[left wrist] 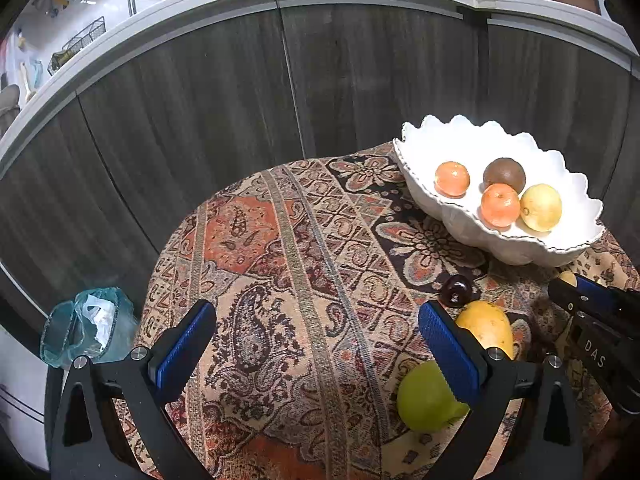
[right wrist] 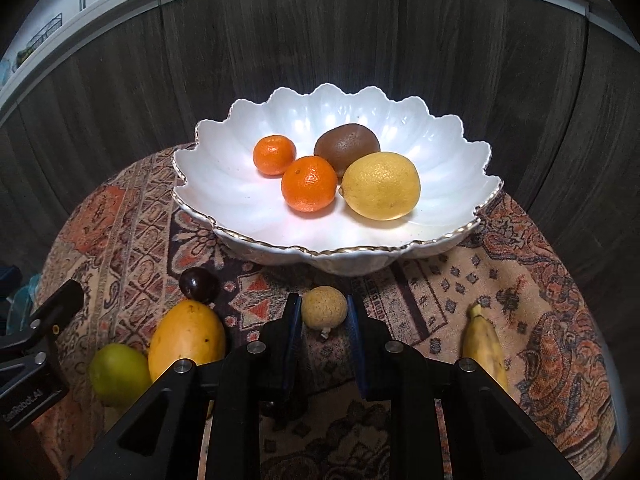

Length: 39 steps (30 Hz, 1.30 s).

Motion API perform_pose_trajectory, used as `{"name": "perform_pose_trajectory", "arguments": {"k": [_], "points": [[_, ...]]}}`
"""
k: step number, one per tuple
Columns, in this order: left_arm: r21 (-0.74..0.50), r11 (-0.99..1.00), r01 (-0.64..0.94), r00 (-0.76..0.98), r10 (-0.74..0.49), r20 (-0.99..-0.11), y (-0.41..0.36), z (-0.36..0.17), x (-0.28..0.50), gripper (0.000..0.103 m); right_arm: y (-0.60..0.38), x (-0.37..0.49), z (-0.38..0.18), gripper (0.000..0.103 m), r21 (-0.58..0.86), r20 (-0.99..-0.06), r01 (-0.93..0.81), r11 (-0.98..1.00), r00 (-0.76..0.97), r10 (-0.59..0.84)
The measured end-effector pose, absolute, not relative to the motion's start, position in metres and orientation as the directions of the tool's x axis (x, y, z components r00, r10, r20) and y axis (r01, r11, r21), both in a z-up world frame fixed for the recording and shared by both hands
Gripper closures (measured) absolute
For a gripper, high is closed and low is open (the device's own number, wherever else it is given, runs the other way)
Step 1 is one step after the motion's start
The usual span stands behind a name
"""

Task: Organize fruits
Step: 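Close the right tool on the small tan round fruit while the left tool approaches the yellow mango, then lower the left tool around the yellow mango and close on it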

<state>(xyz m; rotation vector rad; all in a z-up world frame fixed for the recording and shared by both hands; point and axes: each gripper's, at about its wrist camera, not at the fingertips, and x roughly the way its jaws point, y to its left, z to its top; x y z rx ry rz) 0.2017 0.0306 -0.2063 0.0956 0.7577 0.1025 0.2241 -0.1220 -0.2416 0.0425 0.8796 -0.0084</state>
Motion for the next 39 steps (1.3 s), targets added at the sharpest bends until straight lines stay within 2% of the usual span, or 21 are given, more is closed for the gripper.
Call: {"name": "perform_pose_trajectory", "arguments": {"k": [12, 19, 23, 27, 35, 39], "points": [[0.060, 0.993, 0.101, 0.731, -0.033, -0.682, -0.017, -0.201, 0.183, 0.000, -0.156, 0.185, -0.211, 0.079, -0.007, -0.756, 0.061, 0.998, 0.653, -0.045], [0.067, 0.983, 0.170, 0.694, -0.071, -0.716, -0.045, -0.215, 0.196, 0.001, -0.174, 0.178, -0.204, 0.079, -0.020, -0.747, 0.085, 0.996, 0.660, -0.071], [0.054, 0.984, 0.172, 0.662, -0.075, -0.746, -0.054, -0.228, 0.207, 0.010, -0.177, 0.186, -0.204, 0.079, -0.012, -0.751, 0.092, 0.996, 0.656, -0.069], [0.056, 0.985, 0.163, 0.648, -0.064, -0.759, -0.054, -0.237, 0.215, 0.012, -0.177, 0.193, -0.209, 0.079, -0.006, -0.761, 0.088, 0.996, 0.646, -0.061], [0.060, 0.979, 0.193, 0.609, -0.072, -0.790, -0.060, -0.251, 0.225, 0.030, -0.176, 0.198, -0.219, 0.079, 0.003, -0.775, 0.085, 0.996, 0.630, -0.052], [0.076, 0.976, 0.207, 0.601, -0.065, -0.797, -0.066, -0.256, 0.225, 0.031, -0.178, 0.199, -0.221, 0.079, 0.007, -0.779, 0.089, 0.996, 0.625, -0.051]]}}
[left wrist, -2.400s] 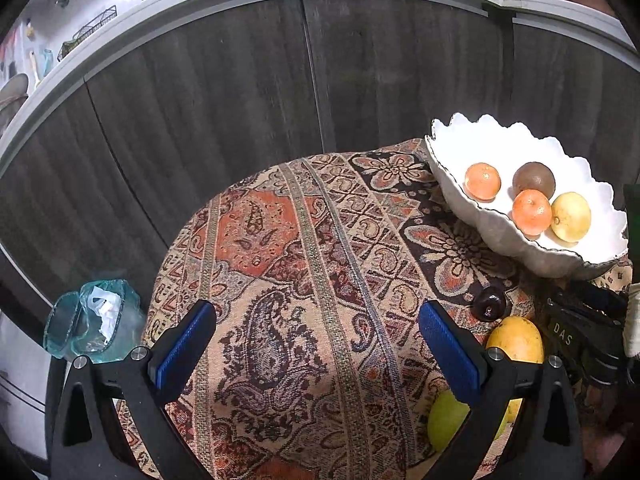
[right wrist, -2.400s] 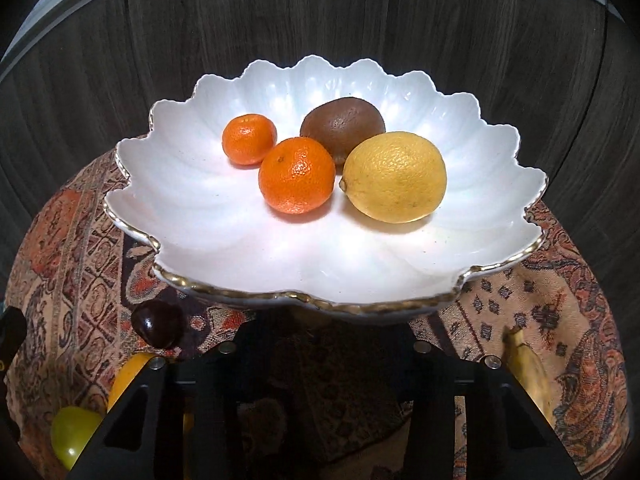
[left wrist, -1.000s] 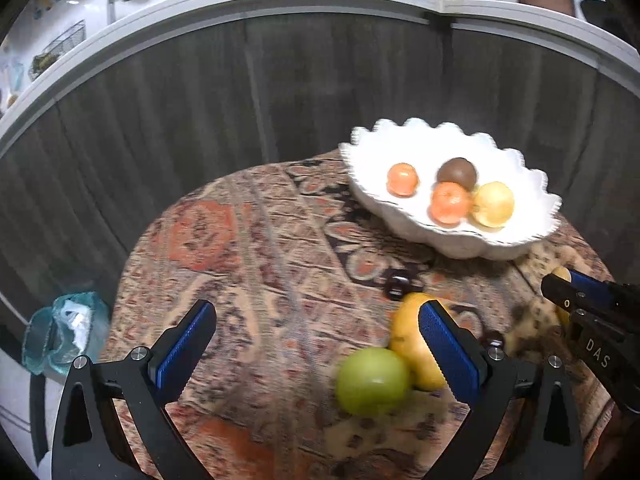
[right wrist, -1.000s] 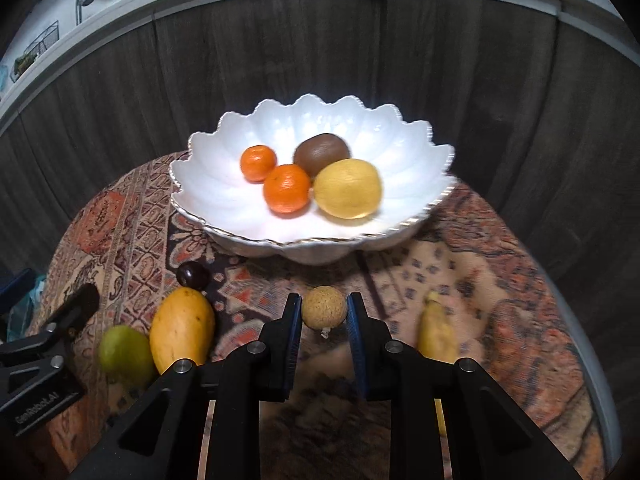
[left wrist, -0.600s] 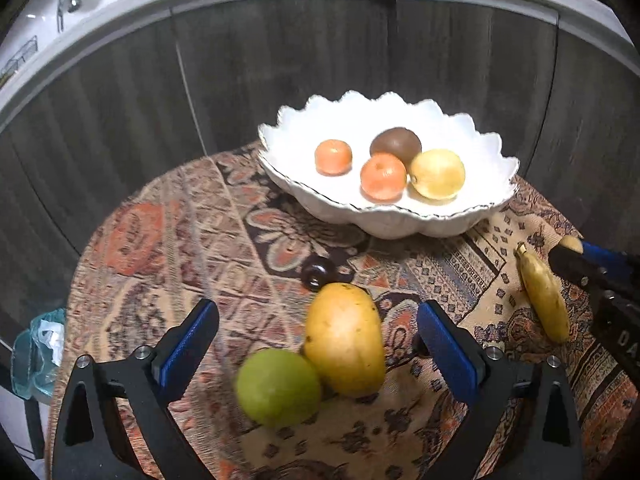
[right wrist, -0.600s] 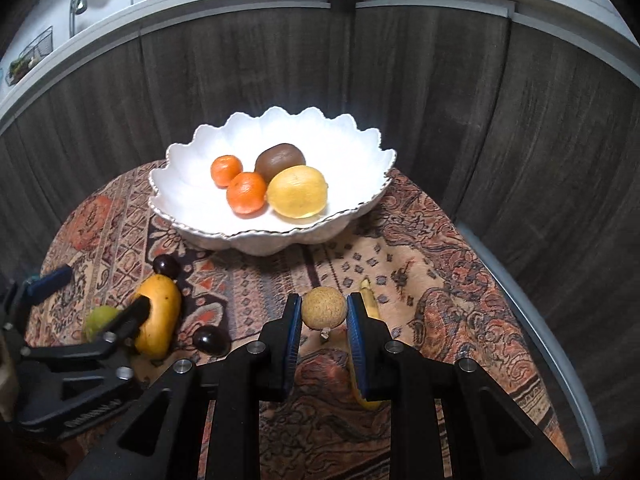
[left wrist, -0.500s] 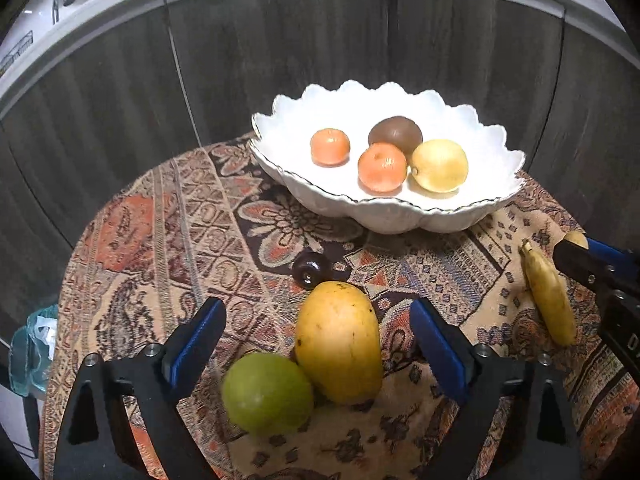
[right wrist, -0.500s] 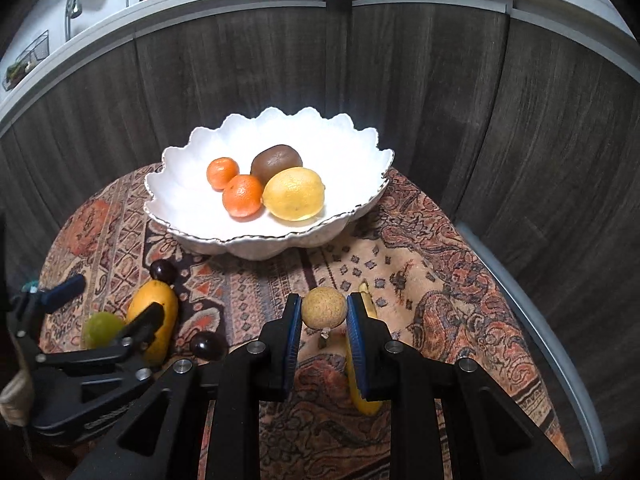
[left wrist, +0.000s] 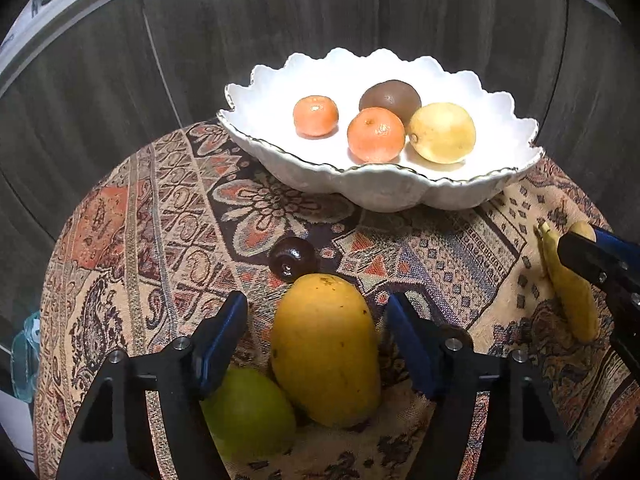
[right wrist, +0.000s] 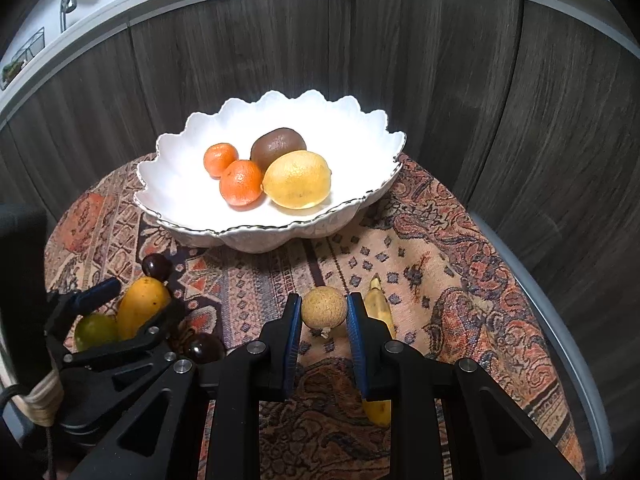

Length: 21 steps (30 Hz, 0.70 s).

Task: Organize fruits
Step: 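Lower the left tool around the yellow mango and close on it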

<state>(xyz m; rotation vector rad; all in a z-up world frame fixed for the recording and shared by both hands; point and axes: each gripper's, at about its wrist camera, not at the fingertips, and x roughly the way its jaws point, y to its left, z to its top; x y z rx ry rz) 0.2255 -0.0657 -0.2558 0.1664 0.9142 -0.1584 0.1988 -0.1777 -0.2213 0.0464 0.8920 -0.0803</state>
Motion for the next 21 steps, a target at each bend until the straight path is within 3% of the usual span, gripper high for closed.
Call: {"name": "perform_pose_trajectory", "arguments": {"k": [11, 21], "points": [[0.107, 0.966, 0.234, 0.566, -0.046, -0.823, -0.077, -0.262, 0.234, 0.055, -0.179, 0.199, -0.223, 0.079, 0.013, -0.781, 0.094, 0.995, 0.623, -0.049], [0.090, 0.968, 0.236, 0.553, -0.057, -0.832, -0.075, -0.258, 0.234, 0.055, -0.179, 0.199, -0.218, 0.079, 0.020, -0.775, 0.090, 0.996, 0.631, -0.041]]}}
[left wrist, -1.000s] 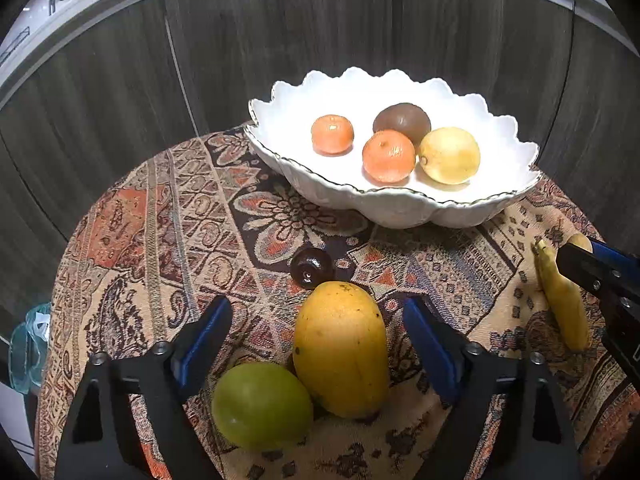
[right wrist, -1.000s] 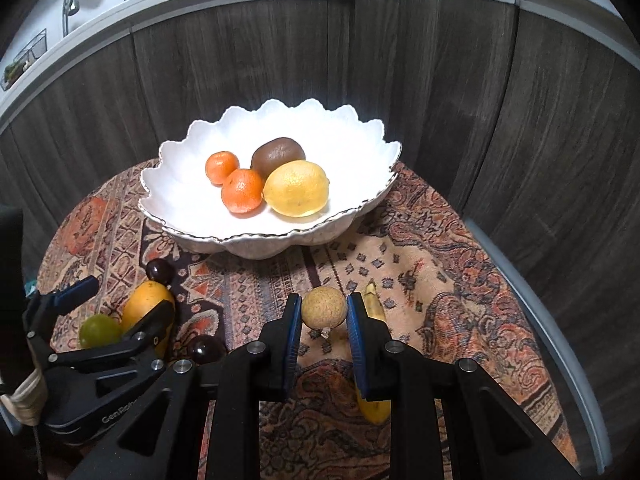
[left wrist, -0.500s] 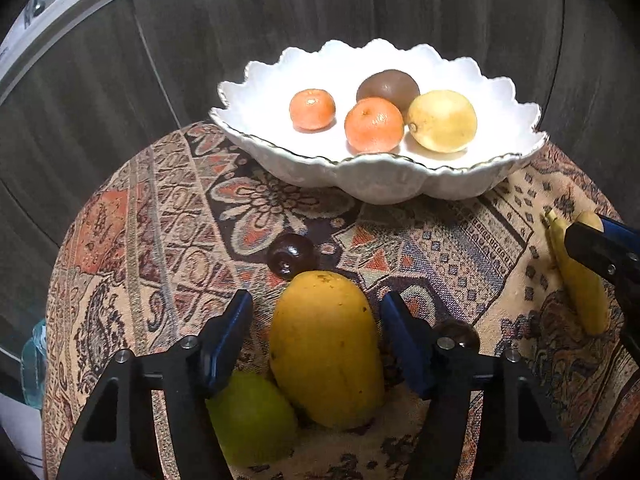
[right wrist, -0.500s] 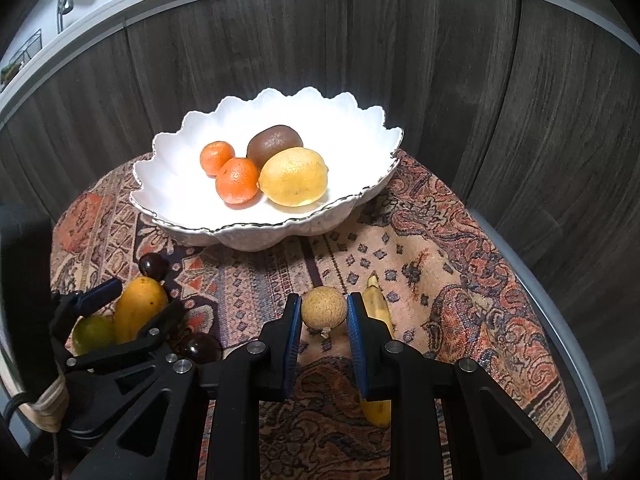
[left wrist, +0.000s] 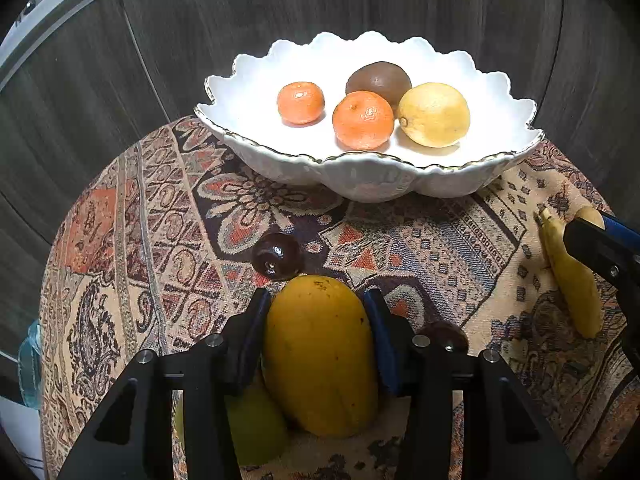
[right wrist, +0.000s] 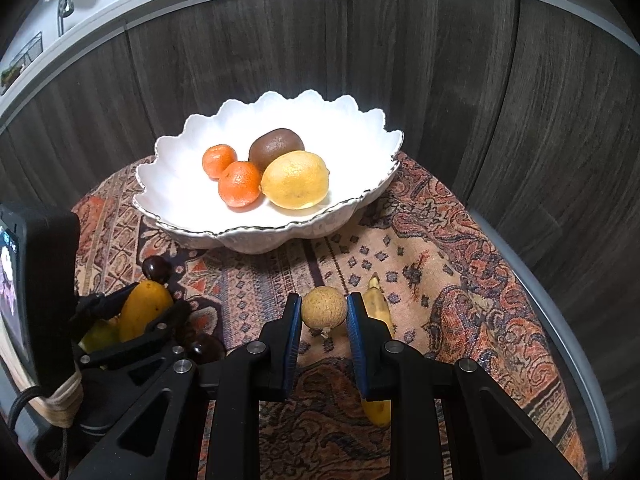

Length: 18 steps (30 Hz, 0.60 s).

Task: Organize fruits
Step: 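Lower the left tool around the yellow mango and close on it, then carry the mango and tan fruit over the white bowl with both tools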

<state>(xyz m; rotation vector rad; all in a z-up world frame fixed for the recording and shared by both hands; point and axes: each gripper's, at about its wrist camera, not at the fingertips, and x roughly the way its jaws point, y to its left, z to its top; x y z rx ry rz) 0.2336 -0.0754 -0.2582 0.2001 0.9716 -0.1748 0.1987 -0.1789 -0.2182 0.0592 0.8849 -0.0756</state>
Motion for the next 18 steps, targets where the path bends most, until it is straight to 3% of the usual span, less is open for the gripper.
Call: {"name": "perform_pose_trajectory", "arguments": {"k": [18], "points": [[0.078, 0.976, 0.201, 0.602, -0.060, -0.796, -0.061, -0.221, 0.222, 0.056, -0.173, 0.194, -0.194, 0.079, 0.022, -0.746, 0.076, 0.997, 0.665, -0.034]]}}
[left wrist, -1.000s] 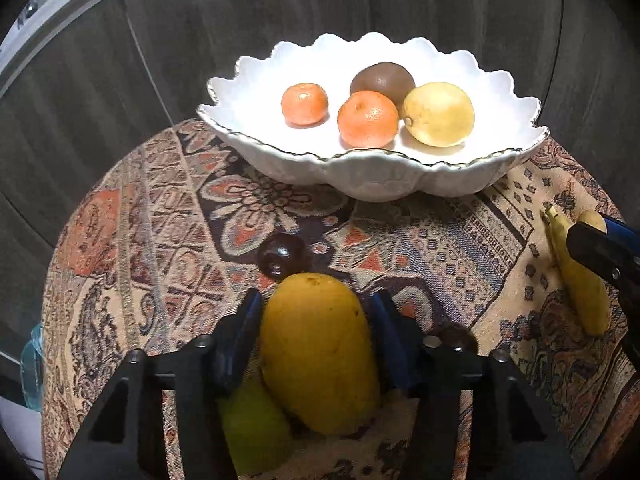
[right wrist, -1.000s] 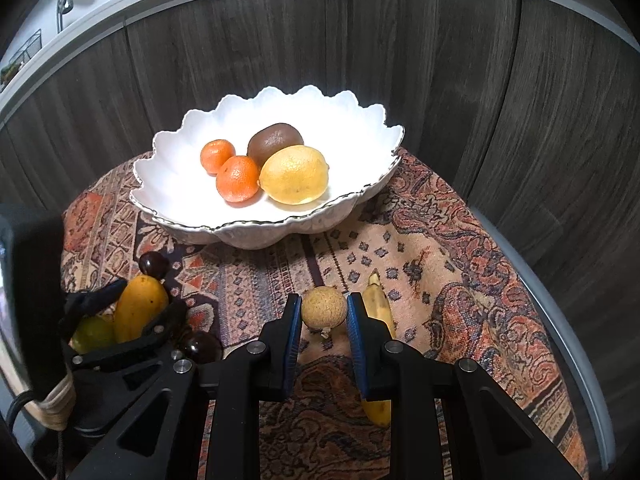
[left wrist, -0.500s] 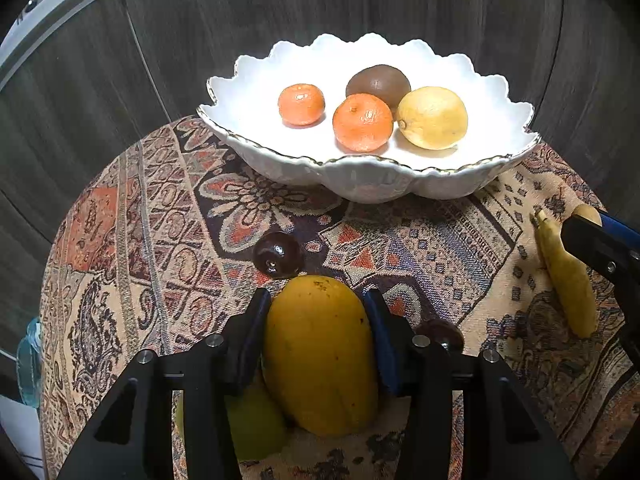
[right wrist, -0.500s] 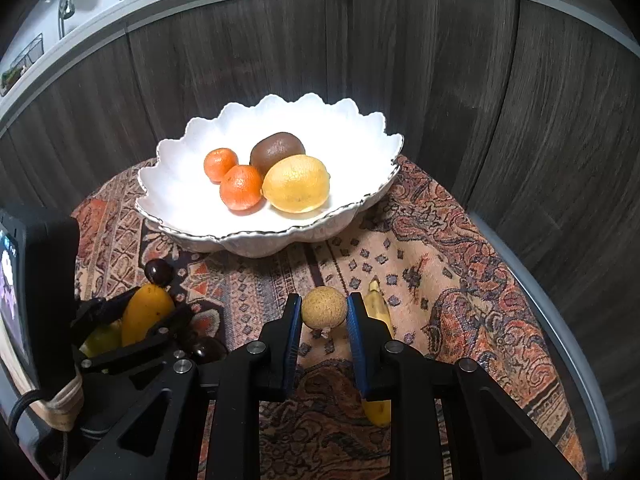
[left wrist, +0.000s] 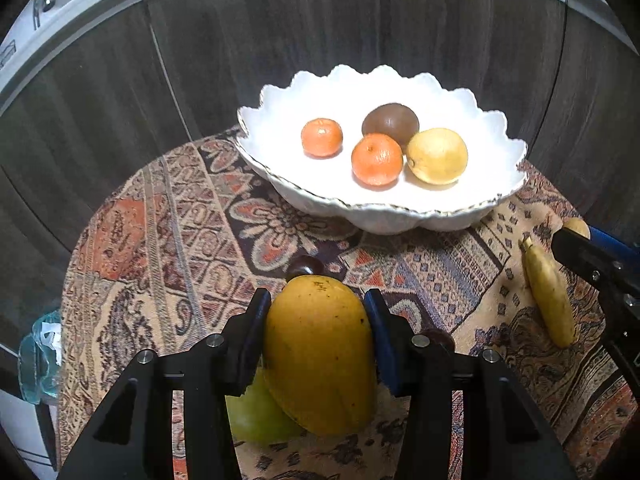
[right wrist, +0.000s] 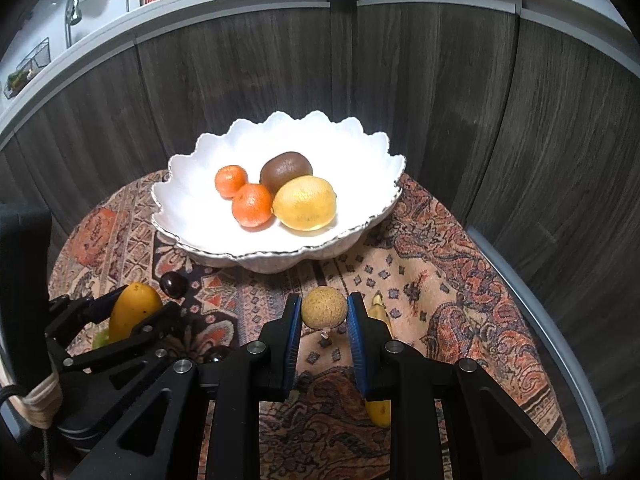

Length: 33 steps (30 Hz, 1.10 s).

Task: Organize fruits
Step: 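Carry the mango and tan fruit over the white bowl with both tools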

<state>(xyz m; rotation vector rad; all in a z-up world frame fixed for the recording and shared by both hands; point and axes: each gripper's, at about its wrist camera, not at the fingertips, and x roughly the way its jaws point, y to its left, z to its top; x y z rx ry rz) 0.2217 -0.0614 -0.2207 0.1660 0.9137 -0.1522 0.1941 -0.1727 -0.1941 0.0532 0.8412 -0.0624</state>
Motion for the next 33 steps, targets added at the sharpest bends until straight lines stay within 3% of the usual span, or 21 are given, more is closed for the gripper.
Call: {"name": "perform_pose_trajectory", "arguments": {"k": [33], "points": [[0.078, 0.978, 0.194, 0.728, -0.090, -0.680, -0.057, -0.130, 0.285, 0.056, -0.178, 0.258, -0.120, 0.079, -0.010, -0.629, 0.042, 0.999, 0.776, -0.039]]}}
